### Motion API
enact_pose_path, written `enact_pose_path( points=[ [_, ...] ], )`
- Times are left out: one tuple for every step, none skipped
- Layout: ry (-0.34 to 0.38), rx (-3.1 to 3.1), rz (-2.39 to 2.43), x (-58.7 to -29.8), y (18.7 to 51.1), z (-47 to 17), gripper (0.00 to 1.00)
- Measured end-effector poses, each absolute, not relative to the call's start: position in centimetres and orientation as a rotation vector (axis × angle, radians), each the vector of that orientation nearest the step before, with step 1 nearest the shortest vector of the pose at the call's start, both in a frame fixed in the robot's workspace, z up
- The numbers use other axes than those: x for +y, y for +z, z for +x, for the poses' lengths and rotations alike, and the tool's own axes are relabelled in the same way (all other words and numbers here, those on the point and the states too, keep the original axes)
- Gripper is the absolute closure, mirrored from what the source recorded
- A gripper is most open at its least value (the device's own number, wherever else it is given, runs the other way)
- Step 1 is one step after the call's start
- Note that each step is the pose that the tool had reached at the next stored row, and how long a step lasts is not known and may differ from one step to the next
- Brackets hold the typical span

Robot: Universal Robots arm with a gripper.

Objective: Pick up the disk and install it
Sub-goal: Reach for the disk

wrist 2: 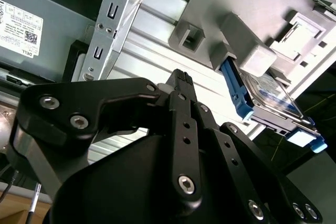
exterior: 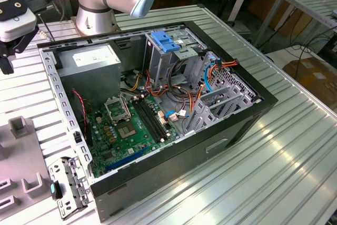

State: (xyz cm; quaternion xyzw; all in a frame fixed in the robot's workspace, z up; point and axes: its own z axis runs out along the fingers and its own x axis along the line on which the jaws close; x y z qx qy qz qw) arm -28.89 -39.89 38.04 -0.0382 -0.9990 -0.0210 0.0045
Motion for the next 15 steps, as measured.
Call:
enact_pose_path(
  points=[
    [-0.066,-3.129,-0.120,-39.9,38.0,-29.0,0.89],
    [-0.066,-3.129,-0.120,-39.9,38.0,-29.2,0.89],
    [-0.066,-3.129,-0.120,-39.9,38.0,-29.3,0.89],
    [-0.066,-3.129,-0.120,-39.9,38.0,-29.4,0.89],
    [-0.066,-3.129,-0.120,-39.9,38.0,-29.6,0.89],
    [-0.066,-3.129,-0.120,-39.9,38.0,-29.7,0.89],
    [-0.066,-3.129,-0.120,-39.9,38.0,-29.9,0.89],
    [-0.066,-3.129,-0.120,-39.9,38.0,-30.0,0.89],
    [-0.066,-3.129,-0.120,-39.9,38.0,-30.2,0.89],
    [-0.066,-3.129,-0.120,-39.9,38.0,-30.4,0.89],
    [-0.066,-3.129,-0.120,-39.9,38.0,-30.5,0.89],
    [-0.066,-3.129,-0.120,-39.9,38.0,-30.6,0.89],
    [-0.066,-3.128,-0.120,-39.9,38.0,-30.7,0.89],
    [-0.066,-3.128,-0.120,-39.9,37.9,-30.9,0.89],
    [-0.066,-3.128,-0.120,-39.9,37.9,-31.0,0.89]
  ],
)
